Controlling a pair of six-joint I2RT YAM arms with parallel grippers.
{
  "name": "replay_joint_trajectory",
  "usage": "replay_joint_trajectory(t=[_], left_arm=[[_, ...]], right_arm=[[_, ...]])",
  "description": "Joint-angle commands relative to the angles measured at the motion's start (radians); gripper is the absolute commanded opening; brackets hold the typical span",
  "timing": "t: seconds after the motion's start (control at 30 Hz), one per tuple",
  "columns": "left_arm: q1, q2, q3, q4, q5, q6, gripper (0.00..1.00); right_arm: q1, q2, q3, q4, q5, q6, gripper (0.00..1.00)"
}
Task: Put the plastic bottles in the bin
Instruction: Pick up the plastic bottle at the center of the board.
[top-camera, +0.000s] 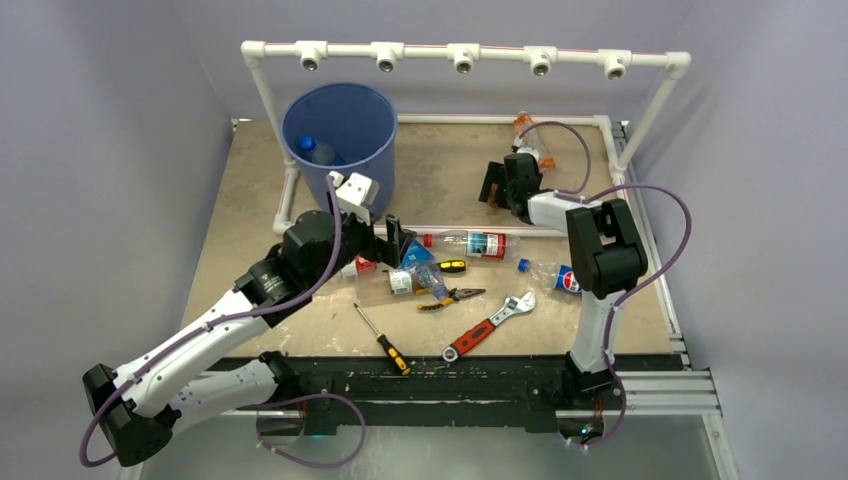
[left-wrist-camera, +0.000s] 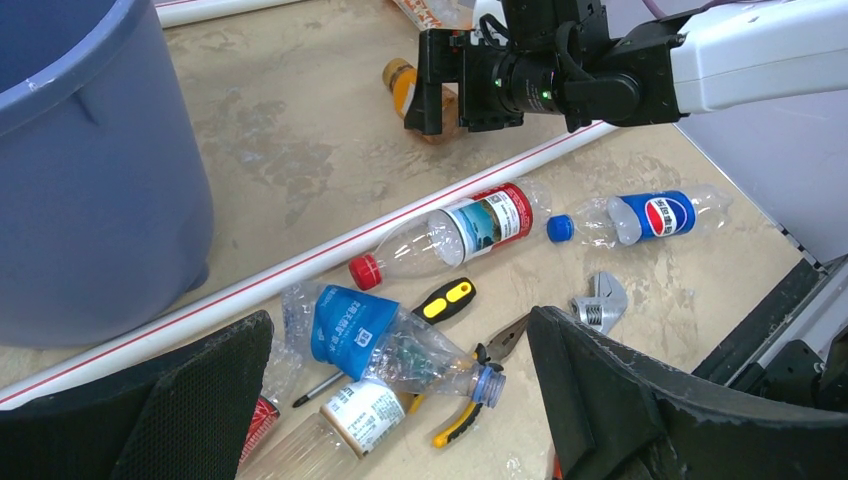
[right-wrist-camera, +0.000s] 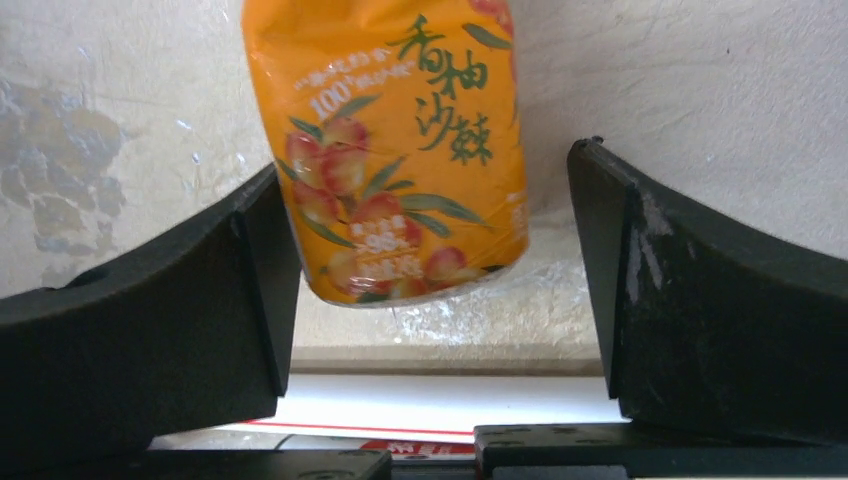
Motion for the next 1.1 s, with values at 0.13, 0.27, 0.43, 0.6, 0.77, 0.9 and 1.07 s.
replay_joint_trajectory(t=[0.13, 0.27, 0.43, 0.6, 0.77, 0.9, 1.07], left_arm=[[-0.006, 0.003, -0.002, 0.027, -0.004, -0.003, 0.98], [-0.007, 0.008, -0.002, 0.029, -0.005, -0.003, 0.98], [-0.007, 0.009, -0.004, 0.031, -0.014, -0.006, 0.98], [-0.008, -0.036, -0.028, 0.085, 0.016, -0.017, 0.99], [-0.008, -0.171, -0.13, 0.27, 0.042, -0.034, 0.99], [-0.006, -0.271, -0.228, 0.444, 0.142, -0.049, 0.99], [-0.005, -0.297, -0.229, 0.451, 0.263, -0.018, 0.99]], right_arm=[[-0.004, -0.009, 0.001, 0.027, -0.006, 0.004, 0.74], [-0.004, -0.049, -0.046, 0.071, -0.017, -0.004, 0.6], [0.002, -0.176, -0.149, 0.155, -0.037, -0.006, 0.49], [0.053, -0.366, -0.269, 0.2, -0.05, 0.011, 0.44], [0.187, -0.68, -0.476, 0.348, -0.125, 0.028, 0.43], [0.32, -0.973, -0.645, 0.446, -0.212, -0.018, 0.41], [0.417, -1.287, -0.836, 0.555, -0.423, 0.002, 0.38]])
